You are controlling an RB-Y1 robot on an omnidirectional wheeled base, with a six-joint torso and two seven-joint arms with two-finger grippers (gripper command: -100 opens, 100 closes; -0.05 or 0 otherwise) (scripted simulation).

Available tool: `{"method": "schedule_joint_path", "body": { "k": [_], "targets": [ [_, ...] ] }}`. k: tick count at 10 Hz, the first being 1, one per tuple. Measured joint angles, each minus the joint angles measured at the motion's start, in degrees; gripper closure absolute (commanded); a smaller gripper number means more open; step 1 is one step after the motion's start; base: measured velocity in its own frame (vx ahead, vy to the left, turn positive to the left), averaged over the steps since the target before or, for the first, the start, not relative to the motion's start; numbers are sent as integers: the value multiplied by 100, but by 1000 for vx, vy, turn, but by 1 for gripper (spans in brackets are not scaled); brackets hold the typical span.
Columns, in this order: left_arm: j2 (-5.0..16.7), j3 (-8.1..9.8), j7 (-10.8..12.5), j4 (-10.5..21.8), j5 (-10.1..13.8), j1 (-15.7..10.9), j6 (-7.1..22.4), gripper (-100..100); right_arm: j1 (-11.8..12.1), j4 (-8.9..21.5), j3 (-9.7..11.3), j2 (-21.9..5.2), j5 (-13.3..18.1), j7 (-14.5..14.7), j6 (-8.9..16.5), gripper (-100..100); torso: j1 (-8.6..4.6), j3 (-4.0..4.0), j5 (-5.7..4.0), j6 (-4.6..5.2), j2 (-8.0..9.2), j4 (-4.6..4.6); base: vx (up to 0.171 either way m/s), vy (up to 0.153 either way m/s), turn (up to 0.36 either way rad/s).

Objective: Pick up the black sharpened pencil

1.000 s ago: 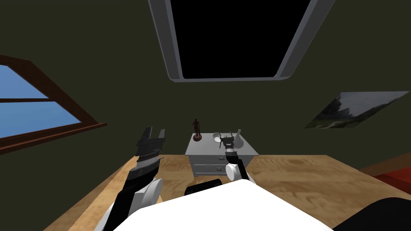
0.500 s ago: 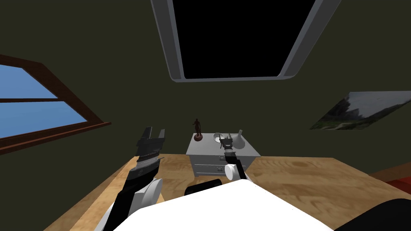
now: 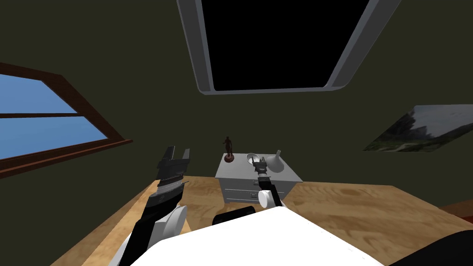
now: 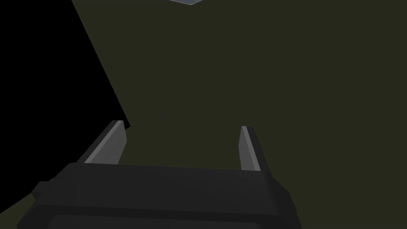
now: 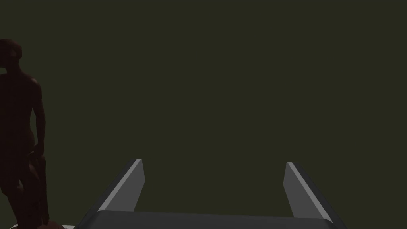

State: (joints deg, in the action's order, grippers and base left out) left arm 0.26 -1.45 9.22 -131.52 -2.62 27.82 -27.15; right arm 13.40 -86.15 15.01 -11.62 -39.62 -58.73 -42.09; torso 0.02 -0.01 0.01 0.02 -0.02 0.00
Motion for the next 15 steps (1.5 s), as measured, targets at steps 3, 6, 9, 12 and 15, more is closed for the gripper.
{"method": "schedule_joint_path", "body": {
  "k": [3, 6, 9, 12, 15],
  "targets": [
    [0, 0, 0, 0, 0, 0, 0, 0, -160, 473, 106, -72, -347, -479, -55, -100, -1, 0, 0, 1, 0, 0, 4, 5, 28],
    [0, 0, 0, 0, 0, 0, 0, 0, -258, 758, 169, -92, -578, -816, -60, -100, -1, 1, 0, 1, 1, 0, 3, 4, 34],
    [0, 0, 0, 0, 0, 0, 0, 0, -460, 1250, 261, -156, -881, -1251, -129, -100, -1, 0, 0, 2, 0, 0, 4, 6, 42],
    [0, 0, 0, 0, 0, 0, 0, 0, -638, 1793, 379, -250, -1212, -1759, -217, -100, 0, 0, 0, 1, 0, 0, 4, 8, 49],
    [0, 0, 0, 0, 0, 0, 0, 0, -760, 2141, 444, -285, -1496, -2120, -216, -100, 1, 0, 1, 2, 0, 0, 4, 7, 28]
  ]
}}
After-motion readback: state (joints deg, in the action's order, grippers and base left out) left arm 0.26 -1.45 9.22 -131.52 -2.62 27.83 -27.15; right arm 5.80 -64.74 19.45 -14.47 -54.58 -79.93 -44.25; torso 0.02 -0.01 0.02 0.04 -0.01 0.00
